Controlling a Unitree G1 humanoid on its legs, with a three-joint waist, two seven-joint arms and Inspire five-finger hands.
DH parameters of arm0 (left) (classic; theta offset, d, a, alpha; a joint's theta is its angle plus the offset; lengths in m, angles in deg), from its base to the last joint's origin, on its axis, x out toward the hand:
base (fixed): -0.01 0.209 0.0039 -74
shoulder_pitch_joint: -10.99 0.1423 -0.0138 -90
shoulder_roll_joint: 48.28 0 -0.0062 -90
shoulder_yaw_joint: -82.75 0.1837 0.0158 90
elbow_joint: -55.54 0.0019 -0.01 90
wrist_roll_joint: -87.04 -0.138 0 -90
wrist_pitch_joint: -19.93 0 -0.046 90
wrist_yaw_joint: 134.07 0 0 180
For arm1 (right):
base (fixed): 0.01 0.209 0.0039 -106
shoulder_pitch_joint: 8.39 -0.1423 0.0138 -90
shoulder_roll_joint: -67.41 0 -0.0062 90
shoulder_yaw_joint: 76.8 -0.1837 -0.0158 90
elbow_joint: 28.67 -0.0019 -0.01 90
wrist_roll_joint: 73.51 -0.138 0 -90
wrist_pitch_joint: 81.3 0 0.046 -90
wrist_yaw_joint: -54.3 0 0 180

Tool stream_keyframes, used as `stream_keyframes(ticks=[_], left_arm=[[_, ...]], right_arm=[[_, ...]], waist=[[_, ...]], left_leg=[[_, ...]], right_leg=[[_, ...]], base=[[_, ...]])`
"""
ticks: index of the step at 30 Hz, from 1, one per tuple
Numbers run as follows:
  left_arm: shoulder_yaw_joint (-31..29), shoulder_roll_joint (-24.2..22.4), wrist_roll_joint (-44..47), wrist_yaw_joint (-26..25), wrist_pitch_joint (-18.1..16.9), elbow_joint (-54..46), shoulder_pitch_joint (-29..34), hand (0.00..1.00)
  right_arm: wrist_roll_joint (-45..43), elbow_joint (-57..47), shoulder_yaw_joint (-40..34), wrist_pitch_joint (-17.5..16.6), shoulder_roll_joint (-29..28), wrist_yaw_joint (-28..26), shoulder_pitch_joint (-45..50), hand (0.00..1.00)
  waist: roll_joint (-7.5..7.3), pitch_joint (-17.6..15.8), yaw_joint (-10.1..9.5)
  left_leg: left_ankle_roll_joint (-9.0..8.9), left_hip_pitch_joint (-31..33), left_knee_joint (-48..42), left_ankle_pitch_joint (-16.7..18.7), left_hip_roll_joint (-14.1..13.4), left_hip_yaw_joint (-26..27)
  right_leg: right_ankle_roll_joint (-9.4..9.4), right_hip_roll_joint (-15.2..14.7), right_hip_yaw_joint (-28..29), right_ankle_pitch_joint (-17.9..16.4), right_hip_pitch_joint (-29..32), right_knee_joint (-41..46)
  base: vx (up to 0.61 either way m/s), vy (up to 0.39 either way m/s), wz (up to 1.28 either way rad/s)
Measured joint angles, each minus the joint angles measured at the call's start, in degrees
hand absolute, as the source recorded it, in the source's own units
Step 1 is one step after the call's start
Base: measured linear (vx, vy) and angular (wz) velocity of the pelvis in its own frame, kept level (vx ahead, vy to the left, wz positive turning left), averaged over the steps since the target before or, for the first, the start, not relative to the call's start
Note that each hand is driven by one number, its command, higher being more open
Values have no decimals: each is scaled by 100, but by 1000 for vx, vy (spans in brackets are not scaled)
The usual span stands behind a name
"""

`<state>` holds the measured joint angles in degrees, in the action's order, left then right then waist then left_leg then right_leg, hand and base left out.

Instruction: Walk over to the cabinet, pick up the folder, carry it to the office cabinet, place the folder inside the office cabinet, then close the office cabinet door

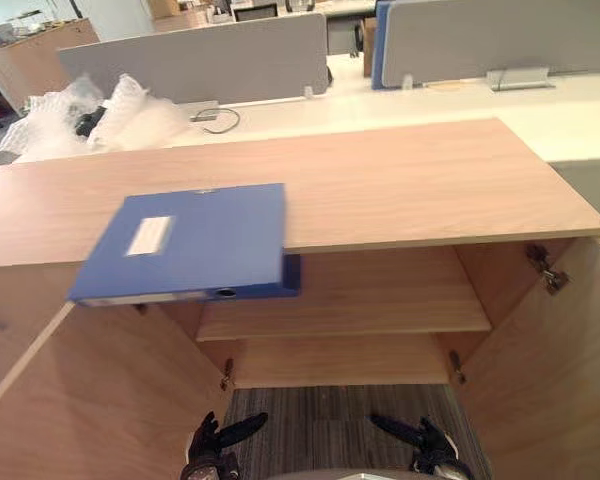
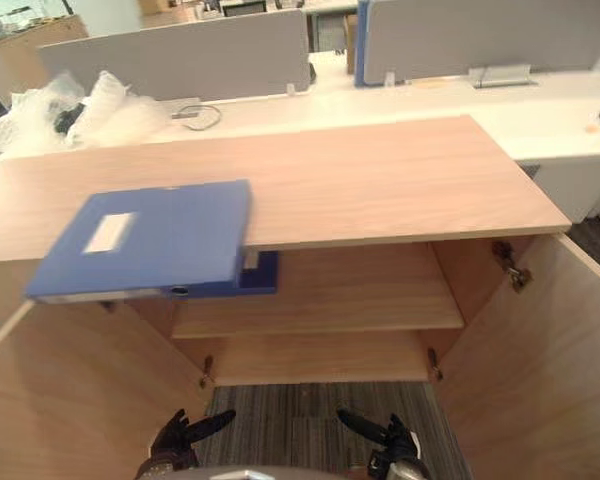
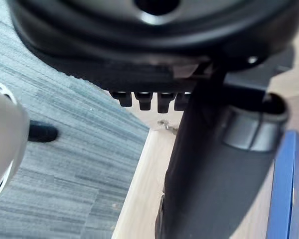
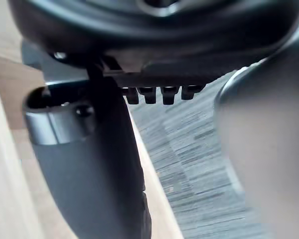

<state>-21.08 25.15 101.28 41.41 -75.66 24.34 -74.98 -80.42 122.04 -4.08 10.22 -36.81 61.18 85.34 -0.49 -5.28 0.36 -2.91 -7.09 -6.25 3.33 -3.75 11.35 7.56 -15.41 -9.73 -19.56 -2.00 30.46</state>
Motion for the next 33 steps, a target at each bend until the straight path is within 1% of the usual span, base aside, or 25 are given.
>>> stream_keyframes(ticks=[1,2,3,4,5,7,8,9,10,11,12,13,14,15,16,17,19,22,23,24,25,26,27,30,33], left_arm=[[-3,-4,218,22,-11,-8,5,100],[1,-12,757,85,-15,-17,11,100],[34,-18,1113,112,-14,-63,18,100],[216,-6,1688,126,-15,-234,89,100],[295,-5,1888,134,-17,-353,148,100],[627,67,2472,231,-22,-756,324,100],[677,89,2553,254,-22,-836,378,100],[744,106,2672,270,-31,-949,448,100],[809,60,2760,270,-39,-1007,433,100],[779,24,2794,271,-40,-1008,454,100],[779,107,2815,264,-38,-1006,506,100],[868,129,2830,271,16,-1014,503,100],[901,106,2838,303,16,-1051,521,100],[917,-14,2842,332,14,-1195,612,100],[939,-76,2843,333,9,-1259,669,100],[1054,-88,2841,328,13,-1257,699,100],[1125,-70,2832,323,28,-1323,732,100],[1142,-13,2804,275,70,-1666,946,100],[1143,16,2796,240,70,-1887,1098,100],[1142,28,2796,234,70,-1955,1164,100],[1137,47,2781,205,73,-2086,1317,100],[1137,52,2779,198,74,-2113,1350,100],[1136,61,2770,190,74,-2234,1480,100],[1124,58,2542,169,80,-2470,1712,100],[1048,16,2398,108,104,-2670,1916,100]], right_arm=[[36,19,54,4,55,11,36,100],[103,15,92,-3,80,7,52,100],[192,15,132,-3,71,-6,51,100],[247,14,277,0,48,-16,67,100],[241,12,309,12,28,-37,84,100],[250,17,324,66,-33,-54,129,100],[250,15,324,69,-58,-55,163,100],[240,1,321,68,-78,-56,194,100],[248,-113,311,65,-28,-71,201,100],[281,-190,365,55,-11,-73,208,100],[355,-263,517,13,-100,-79,187,100],[398,-229,486,-2,-127,-73,211,100],[435,-179,483,0,-93,-51,208,100],[457,-142,503,5,35,-55,189,100],[455,-141,499,7,99,-61,170,100],[460,-131,488,20,187,-61,154,100],[460,-75,502,35,193,-70,144,100],[464,57,515,58,180,-95,49,100],[464,89,549,78,175,-116,32,100],[465,90,561,83,176,-122,33,100],[468,95,564,104,168,-126,45,100],[469,95,569,107,167,-126,48,100],[470,96,610,119,168,-126,51,100],[481,89,738,151,156,-137,43,100],[468,85,751,170,161,-143,31,100]], waist=[[-9,-2,0],[-25,9,-9],[-48,44,-13],[-107,102,-8],[-147,130,-8],[-302,233,-23],[-344,261,-23],[-379,294,-22],[-144,238,-3],[-30,263,-19],[-150,214,-15],[-147,256,-21],[-132,280,-32],[-26,273,-30],[76,279,-26],[171,315,-3],[166,315,-36],[155,305,-38],[130,290,-81],[128,284,-113],[107,260,-176],[103,258,-186],[93,239,-215],[142,200,-327],[200,185,-348]], left_leg=[[-28,-81,8,-33,-99,-1],[-39,-153,47,-39,-238,8],[-101,-150,112,-80,-335,27],[-193,-79,185,-150,-434,24],[-209,-39,215,-178,-466,20],[-189,41,296,-322,-515,8],[-183,44,301,-370,-518,9],[-143,28,267,-442,-575,22],[-140,15,172,-453,-927,10],[-169,17,166,-437,-1067,-36],[-288,80,31,-378,-1054,-165],[-353,151,19,-230,-929,-410],[-368,150,126,-201,-765,-624],[-351,124,414,-245,-459,-884],[-263,129,523,-315,-355,-882],[-174,142,546,-296,-323,-761],[-171,214,552,-297,-266,-872],[-101,359,613,-345,-180,-1157],[-46,423,635,-383,-135,-1267],[-28,429,654,-395,-123,-1307],[47,420,701,-452,-61,-1424],[68,419,710,-467,-44,-1447],[105,420,754,-539,20,-1597],[95,434,933,-683,58,-1809],[89,429,1095,-733,58,-1989]], right_leg=[[-11,84,-139,6,-162,-102],[-34,256,-179,18,-315,-259],[-59,362,-224,32,-325,-342],[-86,472,-301,49,-310,-467],[-95,521,-330,54,-315,-537],[-153,595,-436,89,-327,-682],[-181,597,-440,113,-324,-656],[-179,610,-445,204,-281,-405],[-196,727,-374,199,107,266],[-247,857,-375,-98,162,-164],[-445,943,-477,939,-254,-1947],[-445,918,-497,983,-291,-2012],[-444,873,-495,983,-278,-2008],[-443,842,-466,983,-267,-2003],[-420,866,-467,972,-265,-2005],[-380,867,-535,957,-268,-2028],[-345,842,-616,971,-299,-2135],[-306,780,-890,997,-316,-2219],[-293,748,-1019,1005,-327,-2238],[-288,741,-1058,1009,-343,-2246],[-272,704,-1206,1018,-445,-2292],[-271,692,-1241,1019,-466,-2297],[-268,644,-1410,1020,-543,-2324],[-257,622,-1646,1024,-593,-2326],[-202,612,-1837,1011,-609,-2273]], base=[[68,-251,27],[52,-277,12],[45,-242,10],[33,-173,10],[54,-146,17],[61,-120,18],[61,-95,14],[61,-106,6],[49,-123,-3],[-40,-155,-7],[-85,-168,5],[-70,-122,11],[0,-36,1],[29,88,-11],[42,126,5],[40,121,24],[8,67,34],[-37,41,46],[-37,36,41],[-56,42,56],[-34,21,40],[-73,25,66],[-63,16,51],[-77,19,51],[-113,30,40]])
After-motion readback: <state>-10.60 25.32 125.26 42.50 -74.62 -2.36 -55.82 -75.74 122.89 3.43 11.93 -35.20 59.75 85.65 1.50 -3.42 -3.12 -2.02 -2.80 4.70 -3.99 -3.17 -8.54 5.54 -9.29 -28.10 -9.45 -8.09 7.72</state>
